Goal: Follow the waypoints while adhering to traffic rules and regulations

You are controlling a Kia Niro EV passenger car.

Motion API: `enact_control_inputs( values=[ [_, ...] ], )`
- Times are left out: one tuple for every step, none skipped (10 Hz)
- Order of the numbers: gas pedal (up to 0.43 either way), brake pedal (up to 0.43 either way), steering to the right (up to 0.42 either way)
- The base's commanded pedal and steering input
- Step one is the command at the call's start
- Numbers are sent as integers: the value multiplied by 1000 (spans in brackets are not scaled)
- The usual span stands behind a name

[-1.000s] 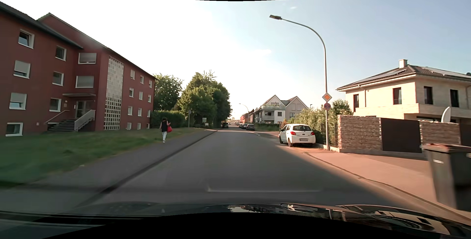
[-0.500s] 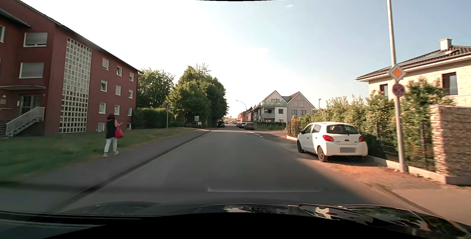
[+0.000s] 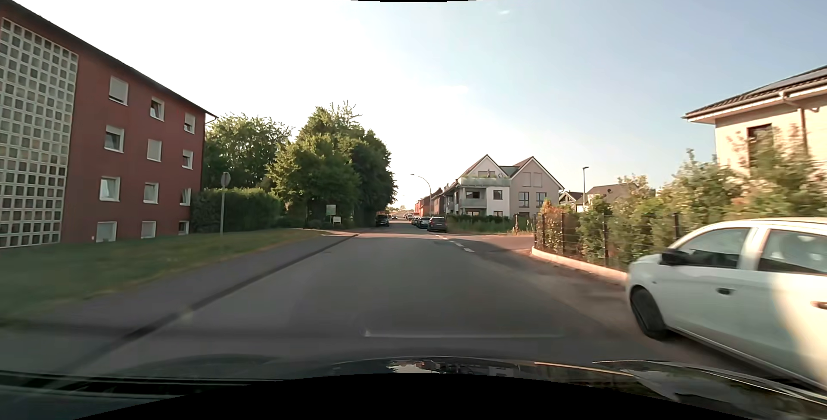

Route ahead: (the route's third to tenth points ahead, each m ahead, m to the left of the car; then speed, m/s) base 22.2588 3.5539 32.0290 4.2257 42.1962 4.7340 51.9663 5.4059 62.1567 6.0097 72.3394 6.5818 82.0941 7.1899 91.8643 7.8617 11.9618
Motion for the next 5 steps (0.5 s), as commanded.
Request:
enact_control_inputs(
  values=[
    [130, 0, -5],
    [138, 0, -7],
    [138, 0, -9],
    [138, 0, -10],
    [150, 0, -10]
  ],
)
